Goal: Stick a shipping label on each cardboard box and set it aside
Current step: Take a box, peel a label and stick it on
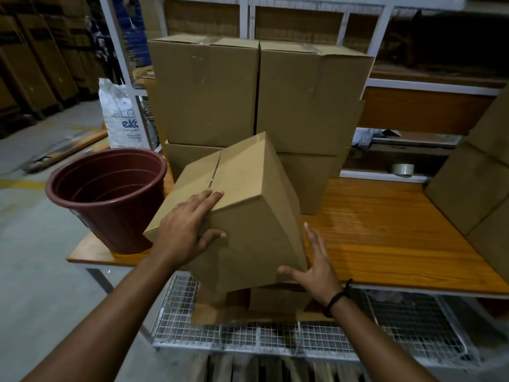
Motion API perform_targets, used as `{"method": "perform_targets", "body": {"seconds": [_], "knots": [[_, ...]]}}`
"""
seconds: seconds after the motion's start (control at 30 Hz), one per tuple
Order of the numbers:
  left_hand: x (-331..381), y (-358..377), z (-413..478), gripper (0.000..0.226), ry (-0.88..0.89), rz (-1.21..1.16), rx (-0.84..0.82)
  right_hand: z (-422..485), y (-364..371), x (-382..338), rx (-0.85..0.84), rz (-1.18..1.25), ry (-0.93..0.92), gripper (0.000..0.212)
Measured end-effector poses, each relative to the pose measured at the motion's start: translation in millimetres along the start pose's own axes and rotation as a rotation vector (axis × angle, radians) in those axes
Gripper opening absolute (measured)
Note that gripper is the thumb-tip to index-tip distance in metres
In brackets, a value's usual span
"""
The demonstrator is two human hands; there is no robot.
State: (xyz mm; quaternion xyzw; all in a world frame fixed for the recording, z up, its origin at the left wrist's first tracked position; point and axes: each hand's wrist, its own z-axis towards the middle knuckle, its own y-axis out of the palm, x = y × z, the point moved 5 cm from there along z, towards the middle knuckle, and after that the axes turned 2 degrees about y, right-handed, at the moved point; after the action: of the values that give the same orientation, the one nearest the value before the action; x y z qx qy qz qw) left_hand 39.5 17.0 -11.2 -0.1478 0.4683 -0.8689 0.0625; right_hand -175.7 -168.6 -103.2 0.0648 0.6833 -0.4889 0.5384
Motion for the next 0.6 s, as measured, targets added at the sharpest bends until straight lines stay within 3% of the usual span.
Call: {"method": "perform_targets", "body": {"seconds": [0.1,0.17,0.4,0.6], "knots": [[-3.8,0.9,-2.4,0.081,-0.008,-0.046,0.019,-2.9,14.3,8.1,-0.1,0.155,0.014,0.102],[-6.0,1.6,-6.1,0.081,-0.044,-0.114,0.05,-0.9,8.0,-0.7,-0.064,0.146,-0.024,0.098],[-26.6,34.5,-36.4,0.087,-0.338,-0.478,0.11,6.8,-40.8,-40.8,0.066,-0.056,-0.045,0.084],[-23.5,65.4,-45.9,0.087,-0.431,-0.55,0.075,8.3,-44.1,-59.7,0.119,-0.289,-0.116,0.08]]}}
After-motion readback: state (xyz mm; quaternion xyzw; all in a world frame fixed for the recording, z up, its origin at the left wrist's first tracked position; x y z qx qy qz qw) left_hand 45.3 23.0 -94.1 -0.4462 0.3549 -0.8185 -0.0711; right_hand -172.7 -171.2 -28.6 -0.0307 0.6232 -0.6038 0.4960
